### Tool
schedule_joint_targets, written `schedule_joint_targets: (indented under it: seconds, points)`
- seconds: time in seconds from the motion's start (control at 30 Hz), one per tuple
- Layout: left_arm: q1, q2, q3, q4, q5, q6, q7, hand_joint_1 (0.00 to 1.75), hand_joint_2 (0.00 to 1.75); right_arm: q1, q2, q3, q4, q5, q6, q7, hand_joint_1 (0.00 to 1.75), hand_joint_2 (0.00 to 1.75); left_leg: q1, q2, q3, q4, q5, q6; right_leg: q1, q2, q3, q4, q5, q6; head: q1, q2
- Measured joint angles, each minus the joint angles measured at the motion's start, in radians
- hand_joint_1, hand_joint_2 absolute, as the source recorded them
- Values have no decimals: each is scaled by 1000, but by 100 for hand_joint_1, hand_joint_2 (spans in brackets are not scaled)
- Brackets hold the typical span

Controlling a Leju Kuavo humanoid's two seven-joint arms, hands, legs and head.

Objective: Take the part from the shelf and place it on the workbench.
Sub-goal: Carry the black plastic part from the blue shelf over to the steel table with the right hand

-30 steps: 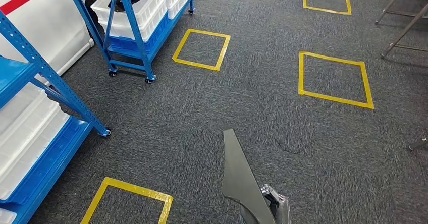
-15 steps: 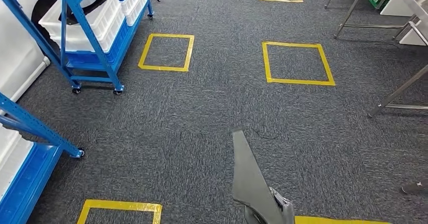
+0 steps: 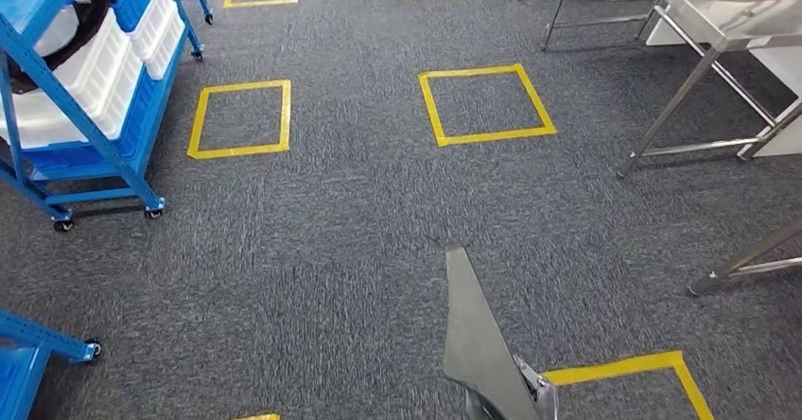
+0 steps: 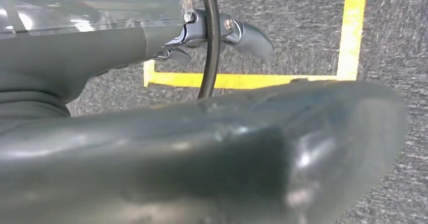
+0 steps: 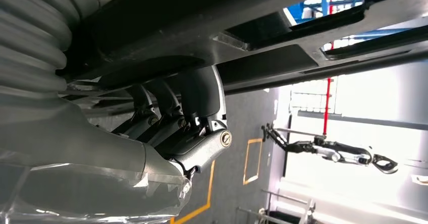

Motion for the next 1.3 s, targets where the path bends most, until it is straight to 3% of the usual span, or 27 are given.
schedule_joint_targets:
  seconds: [0.07,0.13,0.2,0.27,0.3,0.33,0.37,0.43,0.5,0.57,0.6,0.67,0.7,0.77,0.8,0.83,0.9,0.93,1.0,1.03,1.1,1.17,1.23,1.3]
  points:
    - [-4,-1,0,0,-2,0,0,0,0,3,1,-2,-3,1,1,0,175,175,-3,19,0,-5,6,14,-2,15,-6,-1,5,12,0,0]
    - [-5,-2,0,0,-3,0,0,0,0,7,2,-5,-5,2,3,0,175,175,-2,42,2,-11,14,30,-1,-18,-21,25,-13,19,0,0]
    - [-2,-2,0,0,-5,0,0,0,0,8,3,-7,-8,5,8,0,175,175,-3,66,-1,-15,19,38,0,-76,-68,121,-72,25,0,0]
    - [1,-2,0,0,-5,0,0,0,0,8,3,-9,-10,7,13,0,175,175,-7,94,-4,-15,18,40,-3,-99,-125,239,-124,30,0,0]
    - [2,-2,0,0,-5,0,0,0,0,9,3,-10,-10,8,14,0,175,175,-8,109,-5,-15,17,40,-3,-103,-136,263,-126,31,0,0]
    - [1,-2,0,0,-6,-1,0,0,0,10,3,-11,-10,10,15,0,175,175,-9,123,-4,-15,15,40,-3,-107,-126,249,-109,30,0,0]
    - [0,-2,0,0,-6,-1,0,0,0,10,3,-12,-10,10,15,0,175,175,-9,135,-2,-15,13,39,-2,-115,-97,197,-79,27,0,0]
    - [-1,-3,0,0,-6,-2,0,0,0,10,4,-14,-12,12,15,0,175,175,-12,156,5,-15,8,33,7,-158,-22,59,-28,15,0,0]
    - [-2,-3,0,0,-6,-2,0,0,0,9,6,-16,-16,13,15,0,175,175,-14,175,11,-16,3,23,18,-184,13,-9,-15,4,0,0]
    - [-4,-4,0,0,-6,-3,0,0,0,10,7,-19,-20,13,15,0,175,175,-13,193,20,-21,0,13,21,-163,14,-17,-14,-5,0,0]
    - [-5,-4,0,0,-6,-3,0,0,0,12,8,-21,-20,13,15,0,175,175,-12,185,25,-20,-4,7,18,-152,18,-24,-10,-9,0,0]
    - [-6,-4,0,0,-6,-5,0,0,0,13,11,-22,-21,14,16,0,175,175,-10,137,13,19,-35,0,9,-129,29,-40,-2,-19,0,0]
    - [-5,-5,0,0,-7,-6,0,0,0,12,13,-23,-21,15,17,0,175,175,-8,106,-9,66,-63,-2,7,-119,31,-43,0,-22,0,0]
    - [0,-5,0,0,-7,-7,0,0,0,10,16,-24,-21,17,19,0,175,175,-8,77,-75,199,-122,-4,7,-92,31,-43,0,-26,0,0]
    - [2,-4,0,0,-8,-7,0,0,0,10,16,-25,-21,17,20,0,175,175,-8,74,-98,239,-128,-5,8,-76,31,-41,-1,-26,0,0]
    - [3,-4,0,0,-8,-7,0,0,0,11,16,-26,-21,18,20,0,175,175,-7,71,-106,247,-113,-6,7,-59,32,-39,-2,-25,0,0]
    - [3,-4,0,0,-11,-7,0,0,0,11,16,-29,-21,18,20,0,175,175,-5,52,-70,145,-34,-6,5,-27,34,-31,-6,-20,0,0]
    - [4,-4,0,0,-12,-7,0,0,0,11,17,-29,-21,18,21,0,175,175,-2,22,-44,80,-4,-6,5,-13,32,-24,-10,-16,0,0]
    - [4,-4,0,0,-12,-7,-1,0,0,10,19,-30,-21,19,24,0,175,175,0,-26,-14,1,19,-3,2,13,22,-13,-13,-5,0,0]
    - [3,-4,0,0,-12,-7,-1,0,0,10,20,-31,-21,20,25,0,175,175,-1,-34,-11,-5,14,1,0,25,16,-11,-12,1,0,0]
    - [-1,-4,0,0,-12,-7,-1,0,0,12,21,-32,-21,21,26,0,175,175,-1,-8,-7,-13,18,12,-2,39,8,-10,-8,12,0,0]
    - [-1,-5,0,0,-12,-8,-2,0,0,13,22,-33,-21,21,26,0,175,175,2,23,-3,-24,24,26,2,-14,-14,30,-33,19,1,0]
    - [2,-5,0,0,-12,-9,-2,0,0,10,22,-34,-21,21,26,0,175,175,-1,54,-1,-28,24,34,3,-83,-72,142,-92,24,2,0]
    - [5,-4,0,0,-12,-9,-2,0,0,9,22,-35,-21,21,26,0,175,175,-4,88,-1,-28,21,36,-1,-101,-129,250,-128,29,1,0]
